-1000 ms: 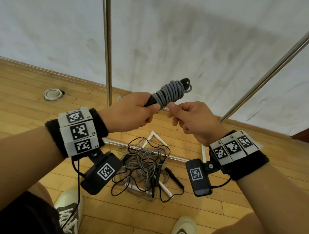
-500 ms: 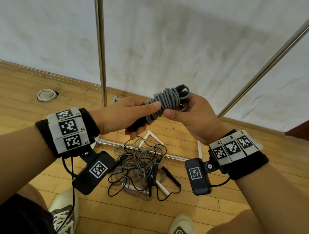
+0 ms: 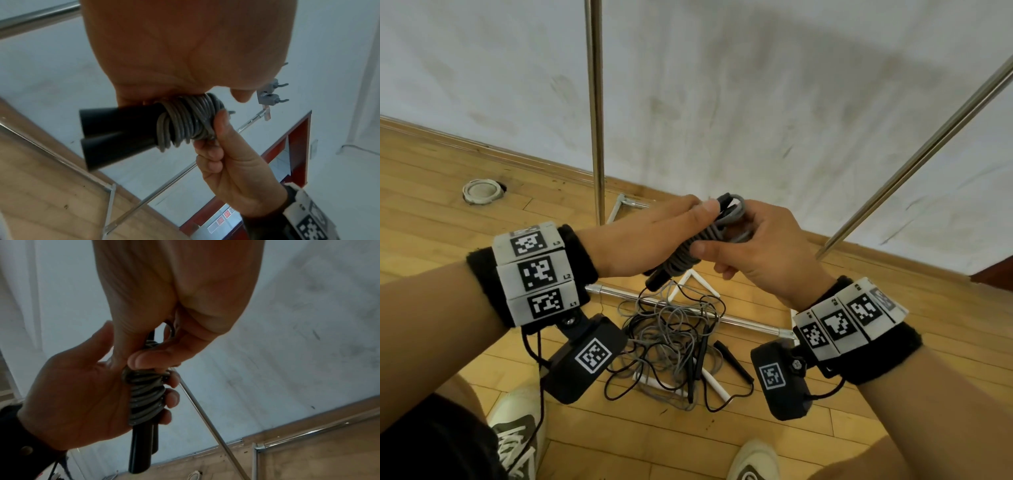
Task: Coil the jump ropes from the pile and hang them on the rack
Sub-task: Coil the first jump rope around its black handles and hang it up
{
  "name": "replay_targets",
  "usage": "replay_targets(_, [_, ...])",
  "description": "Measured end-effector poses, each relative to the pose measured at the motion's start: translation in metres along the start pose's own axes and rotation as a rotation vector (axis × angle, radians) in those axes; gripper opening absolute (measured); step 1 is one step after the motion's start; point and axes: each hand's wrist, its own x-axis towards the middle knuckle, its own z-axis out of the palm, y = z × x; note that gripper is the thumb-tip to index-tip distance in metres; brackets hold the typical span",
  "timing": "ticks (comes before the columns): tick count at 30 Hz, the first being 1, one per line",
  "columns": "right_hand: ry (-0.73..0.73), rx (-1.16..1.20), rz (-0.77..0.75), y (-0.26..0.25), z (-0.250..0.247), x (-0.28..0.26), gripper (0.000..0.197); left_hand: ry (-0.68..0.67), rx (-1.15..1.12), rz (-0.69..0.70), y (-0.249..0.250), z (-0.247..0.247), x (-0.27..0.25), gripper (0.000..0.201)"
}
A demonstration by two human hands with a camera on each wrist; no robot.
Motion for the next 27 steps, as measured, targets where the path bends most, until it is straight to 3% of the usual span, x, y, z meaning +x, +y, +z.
replay_targets(3, [-0.030,0.042,0.033,-0.001,0.004,0.000,0.050,0.002,-0.073,0.029,0.002,0.005,0.000,0.054])
replay_targets(8, [0.015,0.189,0.053,-0.004,0.002,0.002,0.056,0.102,-0.252,-0.106,0.000,0.003,0.005,0.066])
replay_targets(10, [0.075,0.215,0.022,-0.005,0.002,0.003,0.050,0.125,-0.254,-0.132,-0.001,0.003,0.008,0.063])
replay_targets(16, [0.139,0.183,-0.041,-0.003,0.000,0.004,0.008,0.191,-0.034,-0.115,-0.005,0.000,0.010,0.037])
replay_targets(22, [0.248,0.127,-0.024,-0.003,-0.011,0.003,0.022,0.169,0.009,-0.080,-0.006,0.002,0.008,0.047])
replay_targets(27, [0.226,0.163,-0.048,-0.003,-0.011,0.003,0.004,0.173,0.052,-0.075,-0.005,0.000,0.008,0.044])
